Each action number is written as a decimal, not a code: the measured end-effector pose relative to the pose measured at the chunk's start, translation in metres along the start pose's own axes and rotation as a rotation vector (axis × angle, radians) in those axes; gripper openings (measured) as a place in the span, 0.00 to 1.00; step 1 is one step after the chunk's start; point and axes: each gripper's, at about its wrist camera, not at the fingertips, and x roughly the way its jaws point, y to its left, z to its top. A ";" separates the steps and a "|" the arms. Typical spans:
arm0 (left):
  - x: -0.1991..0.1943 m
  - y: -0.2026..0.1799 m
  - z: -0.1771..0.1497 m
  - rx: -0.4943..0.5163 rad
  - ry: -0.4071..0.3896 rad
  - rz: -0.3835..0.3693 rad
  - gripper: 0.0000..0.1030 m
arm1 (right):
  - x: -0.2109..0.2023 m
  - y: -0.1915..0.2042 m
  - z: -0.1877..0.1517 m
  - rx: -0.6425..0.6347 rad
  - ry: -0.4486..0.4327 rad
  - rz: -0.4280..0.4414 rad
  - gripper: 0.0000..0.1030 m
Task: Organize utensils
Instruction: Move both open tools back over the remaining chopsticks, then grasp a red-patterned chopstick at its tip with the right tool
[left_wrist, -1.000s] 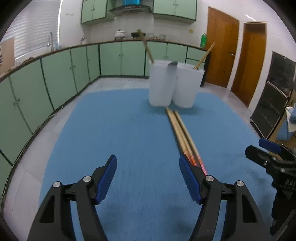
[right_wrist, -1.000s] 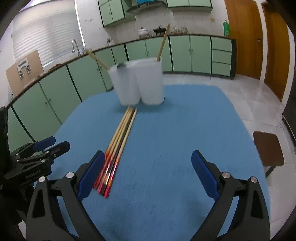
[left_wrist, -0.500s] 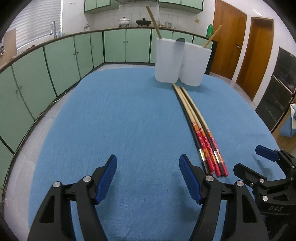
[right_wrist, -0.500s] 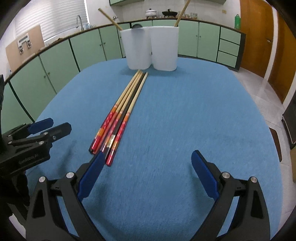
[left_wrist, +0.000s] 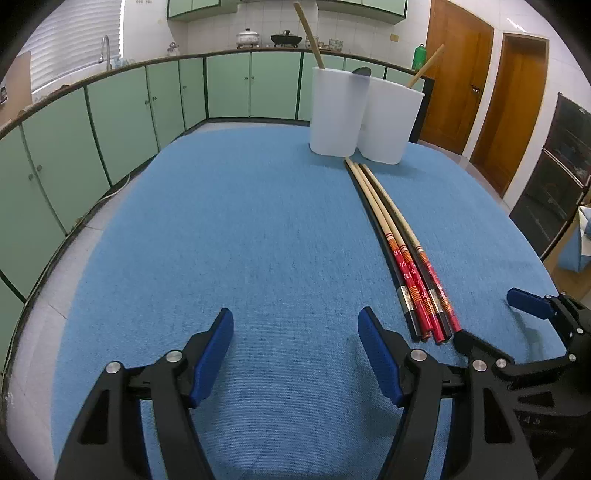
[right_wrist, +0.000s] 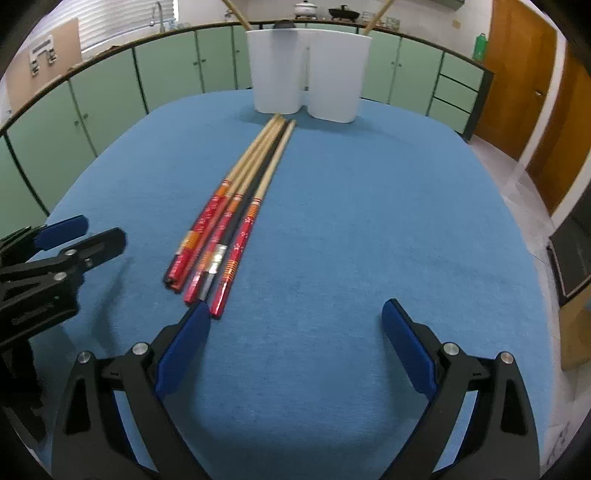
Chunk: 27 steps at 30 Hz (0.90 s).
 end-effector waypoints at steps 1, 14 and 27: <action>0.000 0.000 0.000 -0.001 0.000 0.001 0.67 | -0.001 -0.004 0.000 0.004 -0.004 -0.015 0.89; -0.003 0.000 -0.003 0.005 0.002 0.009 0.67 | -0.001 -0.005 -0.002 0.036 -0.023 0.095 0.53; 0.000 -0.013 -0.004 0.035 0.020 -0.006 0.67 | -0.004 -0.003 0.000 0.032 -0.033 0.127 0.05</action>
